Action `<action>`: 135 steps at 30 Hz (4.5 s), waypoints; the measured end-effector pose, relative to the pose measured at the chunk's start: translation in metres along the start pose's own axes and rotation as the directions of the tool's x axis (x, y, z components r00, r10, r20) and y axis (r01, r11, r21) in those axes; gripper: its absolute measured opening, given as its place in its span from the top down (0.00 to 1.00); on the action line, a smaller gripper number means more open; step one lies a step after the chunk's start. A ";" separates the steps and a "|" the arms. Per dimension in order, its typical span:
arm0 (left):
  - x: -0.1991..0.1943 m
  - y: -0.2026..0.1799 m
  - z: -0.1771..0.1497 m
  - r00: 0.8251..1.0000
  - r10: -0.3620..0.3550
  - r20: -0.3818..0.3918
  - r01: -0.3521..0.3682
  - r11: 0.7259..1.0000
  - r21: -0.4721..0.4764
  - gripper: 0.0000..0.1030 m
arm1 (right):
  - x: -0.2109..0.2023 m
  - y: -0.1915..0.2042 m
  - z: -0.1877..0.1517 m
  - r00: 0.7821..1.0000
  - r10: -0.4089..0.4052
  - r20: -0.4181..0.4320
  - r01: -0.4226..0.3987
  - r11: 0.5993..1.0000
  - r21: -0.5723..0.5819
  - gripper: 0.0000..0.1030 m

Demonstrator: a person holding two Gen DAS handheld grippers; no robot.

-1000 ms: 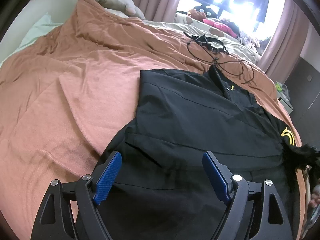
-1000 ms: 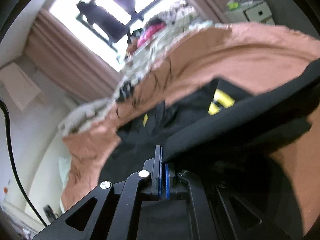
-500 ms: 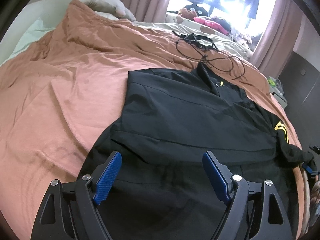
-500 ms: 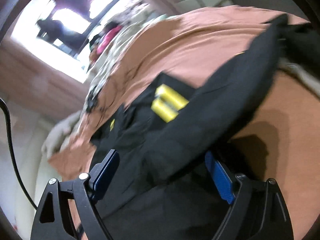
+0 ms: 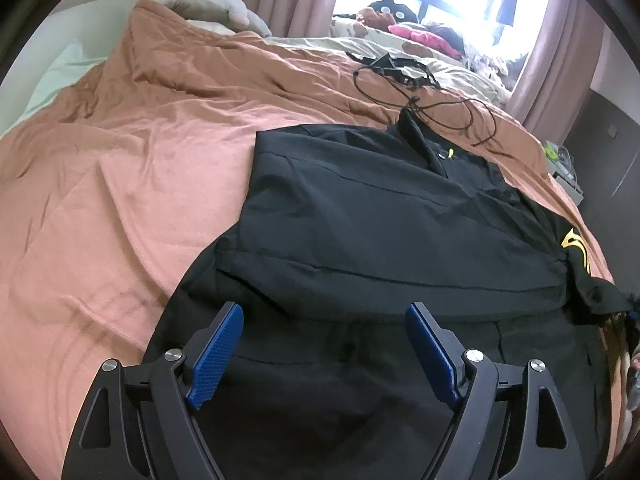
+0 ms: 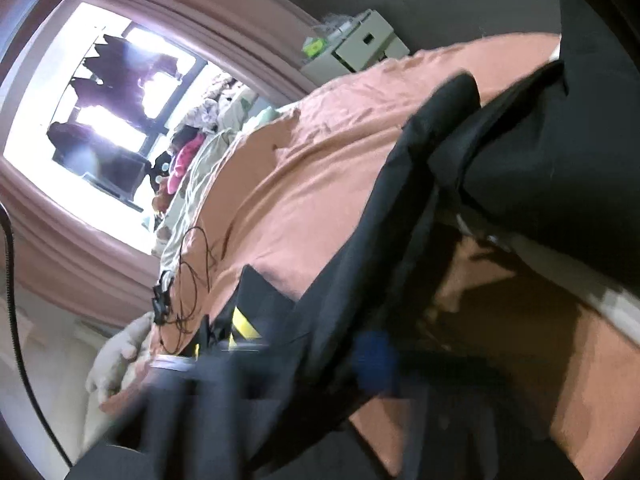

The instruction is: Fold large clothes

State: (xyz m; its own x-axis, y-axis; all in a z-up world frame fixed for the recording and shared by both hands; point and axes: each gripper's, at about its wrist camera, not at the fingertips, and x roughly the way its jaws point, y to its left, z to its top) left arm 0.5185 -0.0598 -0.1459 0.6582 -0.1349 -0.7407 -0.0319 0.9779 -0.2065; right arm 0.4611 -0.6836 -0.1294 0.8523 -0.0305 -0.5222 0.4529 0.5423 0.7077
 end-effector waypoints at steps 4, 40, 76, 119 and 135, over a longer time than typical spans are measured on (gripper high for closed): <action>-0.005 0.006 0.003 1.000 -0.013 0.007 0.013 1.000 -0.024 0.18 | -0.019 0.039 -0.008 0.995 0.093 0.037 -0.089 0.992 -0.088 0.95; -0.049 0.088 0.036 0.990 -0.115 0.076 0.130 0.961 -0.244 0.19 | 0.027 0.298 -0.255 0.945 0.138 -0.297 -0.303 0.710 -0.635 0.93; -0.023 -0.042 0.012 0.995 -0.098 -0.022 0.100 0.989 0.109 0.19 | 0.047 0.100 -0.186 0.904 -0.031 -0.426 -0.043 0.986 -0.162 0.35; 0.082 -0.183 0.038 0.976 0.135 -0.168 -0.045 0.891 0.452 0.12 | 0.081 0.064 -0.162 0.843 0.157 -0.514 -0.110 0.987 0.120 0.50; 0.127 -0.192 0.044 0.979 0.092 -0.183 -0.003 0.900 0.435 0.66 | 0.084 0.023 -0.118 0.895 0.210 -0.394 -0.140 0.970 0.200 0.96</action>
State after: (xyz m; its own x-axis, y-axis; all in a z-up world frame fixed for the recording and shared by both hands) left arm 0.6416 -0.2574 -0.1721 0.5035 -0.0717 -0.8610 0.2969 0.9502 0.0945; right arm 0.5123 -0.5748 -0.2127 0.7551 0.4173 -0.5057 0.3723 0.3620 0.8546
